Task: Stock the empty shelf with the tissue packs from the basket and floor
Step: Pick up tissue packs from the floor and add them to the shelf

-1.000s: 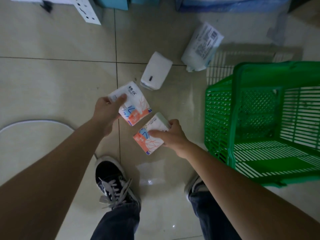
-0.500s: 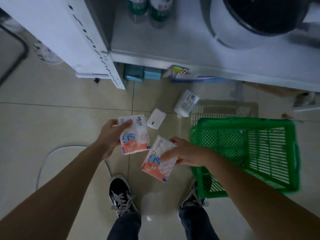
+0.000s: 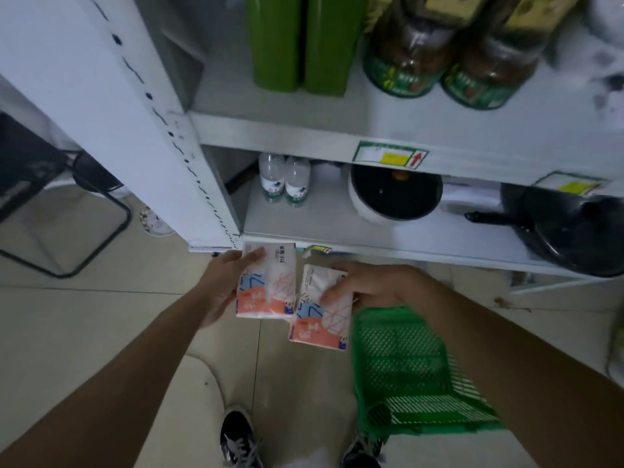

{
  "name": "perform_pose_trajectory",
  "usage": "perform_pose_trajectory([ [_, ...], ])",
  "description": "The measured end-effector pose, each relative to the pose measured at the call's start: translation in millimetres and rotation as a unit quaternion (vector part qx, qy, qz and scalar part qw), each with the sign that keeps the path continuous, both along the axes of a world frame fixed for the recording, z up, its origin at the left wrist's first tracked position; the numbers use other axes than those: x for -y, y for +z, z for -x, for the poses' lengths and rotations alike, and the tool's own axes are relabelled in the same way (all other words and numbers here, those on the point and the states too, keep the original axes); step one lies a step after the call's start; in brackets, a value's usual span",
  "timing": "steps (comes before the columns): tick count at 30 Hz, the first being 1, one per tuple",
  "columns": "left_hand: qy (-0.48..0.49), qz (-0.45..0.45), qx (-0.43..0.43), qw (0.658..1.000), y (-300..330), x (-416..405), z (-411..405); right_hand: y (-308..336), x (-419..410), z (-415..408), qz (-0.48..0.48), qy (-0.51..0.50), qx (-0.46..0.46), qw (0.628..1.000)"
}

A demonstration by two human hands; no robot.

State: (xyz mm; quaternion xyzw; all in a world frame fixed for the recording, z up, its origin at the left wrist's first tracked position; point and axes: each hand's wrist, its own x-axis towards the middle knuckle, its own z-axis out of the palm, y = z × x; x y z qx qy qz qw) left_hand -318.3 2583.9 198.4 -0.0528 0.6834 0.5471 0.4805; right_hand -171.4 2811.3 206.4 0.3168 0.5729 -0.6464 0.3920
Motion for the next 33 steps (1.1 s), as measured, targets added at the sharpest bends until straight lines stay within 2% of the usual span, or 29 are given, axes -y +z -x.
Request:
perform_pose_trajectory([
  [6,-0.009,-0.066,0.002,0.998,121,0,-8,112,-17,5,0.042,0.115,-0.047,0.991],
  [9,0.001,-0.081,-0.006,0.997,182,3,-17,173,-23,4,0.052,0.126,-0.071,0.988],
  [15,0.022,-0.099,-0.069,0.992,305,4,-37,313,-33,-13,0.011,0.105,-0.085,0.991],
  [21,0.037,-0.144,-0.089,0.985,430,-6,-31,452,-63,-36,-0.012,0.05,-0.163,0.985],
  [24,0.014,-0.189,-0.121,0.974,491,-19,-31,515,-78,-45,-0.067,0.038,-0.216,0.973],
  [29,0.014,-0.25,-0.148,0.957,576,-51,-49,591,-103,-48,-0.065,-0.013,-0.31,0.948],
  [33,0.029,-0.247,-0.172,0.953,612,-78,-59,621,-128,-51,-0.073,-0.06,-0.347,0.933],
])
